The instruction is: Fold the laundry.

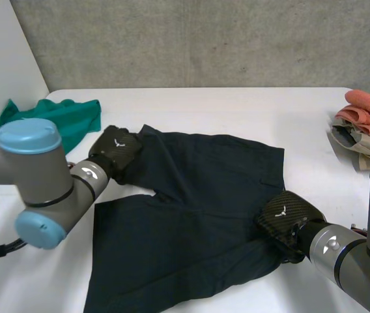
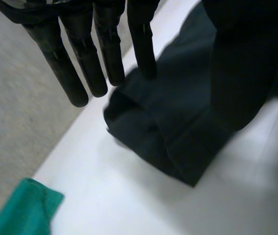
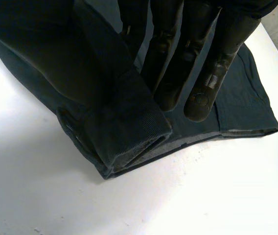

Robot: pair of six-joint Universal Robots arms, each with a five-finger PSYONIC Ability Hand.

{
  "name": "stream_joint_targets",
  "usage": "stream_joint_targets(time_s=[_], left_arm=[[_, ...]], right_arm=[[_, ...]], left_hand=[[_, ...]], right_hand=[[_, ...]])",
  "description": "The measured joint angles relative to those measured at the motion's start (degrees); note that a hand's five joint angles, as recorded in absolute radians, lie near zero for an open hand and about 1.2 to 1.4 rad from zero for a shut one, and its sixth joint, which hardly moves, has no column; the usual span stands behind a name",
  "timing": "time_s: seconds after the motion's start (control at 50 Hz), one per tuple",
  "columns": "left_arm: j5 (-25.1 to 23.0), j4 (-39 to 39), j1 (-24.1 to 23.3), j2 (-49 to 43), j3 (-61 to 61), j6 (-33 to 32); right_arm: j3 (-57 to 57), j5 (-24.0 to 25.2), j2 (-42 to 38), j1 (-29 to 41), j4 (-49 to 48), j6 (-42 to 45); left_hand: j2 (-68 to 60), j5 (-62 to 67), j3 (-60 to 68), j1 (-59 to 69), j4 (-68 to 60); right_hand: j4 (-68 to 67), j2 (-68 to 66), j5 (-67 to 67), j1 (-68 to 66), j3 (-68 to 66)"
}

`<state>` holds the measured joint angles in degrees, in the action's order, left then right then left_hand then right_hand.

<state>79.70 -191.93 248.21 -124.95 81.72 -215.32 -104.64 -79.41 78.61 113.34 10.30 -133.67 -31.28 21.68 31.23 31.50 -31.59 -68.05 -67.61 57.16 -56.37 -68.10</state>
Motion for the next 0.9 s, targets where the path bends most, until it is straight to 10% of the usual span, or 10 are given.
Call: stream_joint_targets(time_s=[0.48,0.52,0.9], left_arm=[[-3.05,0.02,2.34,-12.52,-9.31,0.78],[-2.71,0.01,2.31,-12.55,-9.28,0.77],[14.95,-0.11,-0.75,-6.90,-3.43,0.06]], right_arm=[[-1.14,-0.04,-0.58,-0.48,-3.30,-0.36],[-1.23,-0.04,-0.63,-0.44,-3.53,-0.35],[-1.45,-0.13,-1.62,-0.34,-4.38,-0.39]], left_hand=[[-14.50,13.83,14.54,14.18,-14.15],[-33.79,32.37,33.10,33.95,-33.09],[-37.27,33.72,36.84,34.06,-37.04]], right_hand=[[0.00,0.00,0.01,0.00,0.00],[0.00,0.00,0.01,0.00,0.00],[0.00,0.00,0.01,0.00,0.00]])
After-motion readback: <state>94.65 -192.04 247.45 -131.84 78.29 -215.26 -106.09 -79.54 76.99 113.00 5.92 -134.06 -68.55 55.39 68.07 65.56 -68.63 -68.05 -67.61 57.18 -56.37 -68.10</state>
